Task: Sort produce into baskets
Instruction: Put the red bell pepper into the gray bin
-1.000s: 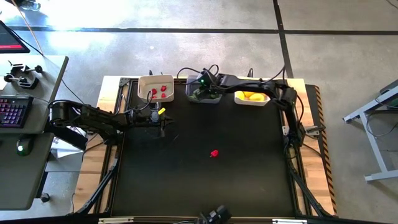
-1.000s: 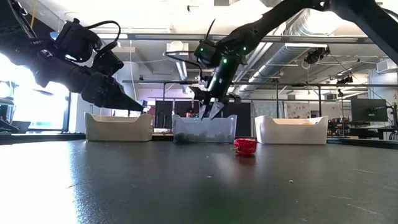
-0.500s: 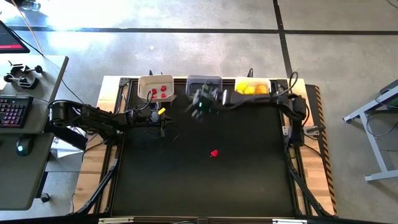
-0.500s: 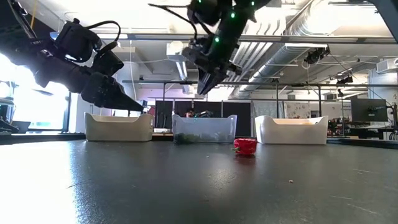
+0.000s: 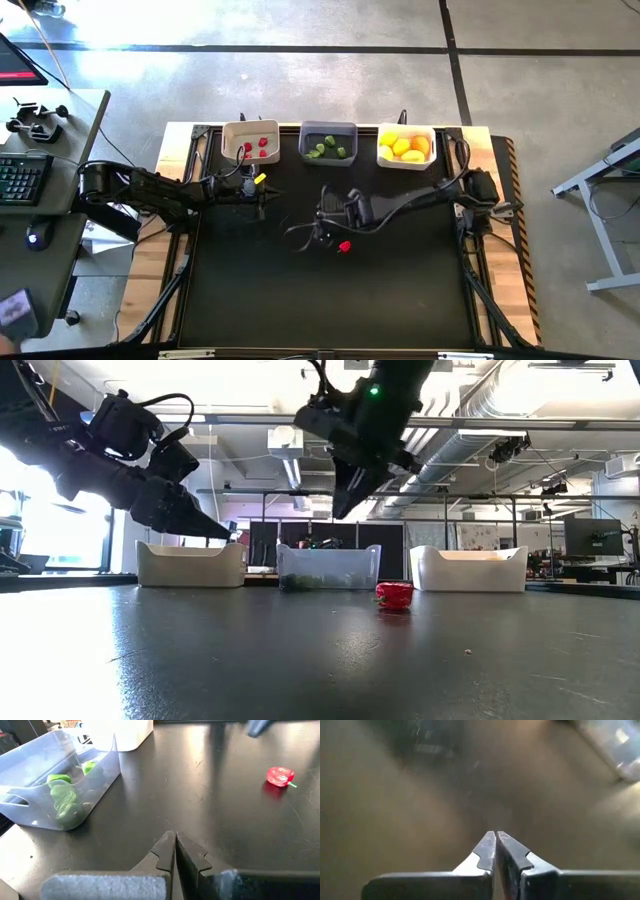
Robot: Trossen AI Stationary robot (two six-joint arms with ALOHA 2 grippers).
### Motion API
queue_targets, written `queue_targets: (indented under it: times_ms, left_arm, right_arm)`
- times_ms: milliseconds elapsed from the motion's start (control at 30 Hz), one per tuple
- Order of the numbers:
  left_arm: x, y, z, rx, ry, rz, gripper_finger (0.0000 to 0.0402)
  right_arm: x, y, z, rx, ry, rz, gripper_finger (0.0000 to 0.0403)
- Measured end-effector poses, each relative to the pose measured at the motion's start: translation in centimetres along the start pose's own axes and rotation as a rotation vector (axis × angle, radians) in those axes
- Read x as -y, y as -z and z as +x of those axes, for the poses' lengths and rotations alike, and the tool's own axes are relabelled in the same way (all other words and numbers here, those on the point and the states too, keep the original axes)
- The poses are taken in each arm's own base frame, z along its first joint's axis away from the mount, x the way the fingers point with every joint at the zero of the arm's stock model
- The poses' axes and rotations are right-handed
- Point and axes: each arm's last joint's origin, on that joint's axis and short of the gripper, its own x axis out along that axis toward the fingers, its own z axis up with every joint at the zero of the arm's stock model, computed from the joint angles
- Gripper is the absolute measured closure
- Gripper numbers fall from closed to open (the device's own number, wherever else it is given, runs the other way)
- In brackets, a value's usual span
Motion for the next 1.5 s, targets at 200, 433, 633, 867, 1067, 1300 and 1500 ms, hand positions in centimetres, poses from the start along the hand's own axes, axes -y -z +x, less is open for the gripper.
queue_targets:
  times_ms: [200, 433, 633, 867, 1067, 1300, 1500]
  left_arm:
    - [0.0, 0.0, 0.0, 0.0, 0.0, 0.0, 0.0399]
    - [0.0, 0.0, 0.0, -0.001, 0.0, 0.0, 0.0399]
    - [0.0, 0.0, 0.0, -0.001, 0.0, 0.0, 0.0399]
    - [0.0, 0.0, 0.0, -0.001, 0.0, 0.0, 0.0399]
    - [0.0, 0.0, 0.0, -0.001, 0.0, 0.0, 0.0399]
    - [0.0, -0.2, 0.0, 0.016, -0.003, 0.092, 0.0399]
    - [0.0, -0.2, 0.0, 0.021, -0.007, 0.265, 0.0399]
  right_arm:
    - [-1.2, 2.1, -1.0, -0.178, -0.112, -0.058, 0.038]
    - [-2.1, 4.4, -1.9, -0.335, -0.137, -0.074, 0.0293]
    - [-3.1, 5.5, -2.7, -0.261, -0.149, -0.351, 0.0214]
    - [-1.9, 5.4, -1.9, -0.291, -0.146, -0.731, 0.0195]
    - [0.2, 4.9, 0.0, -0.346, -0.143, -0.957, 0.0195]
    - [0.3, 5.6, 1.6, -0.323, -0.263, -1.03, 0.0195]
    - [-0.1, 5.7, 2.0, -0.281, -0.309, -1.023, 0.0195]
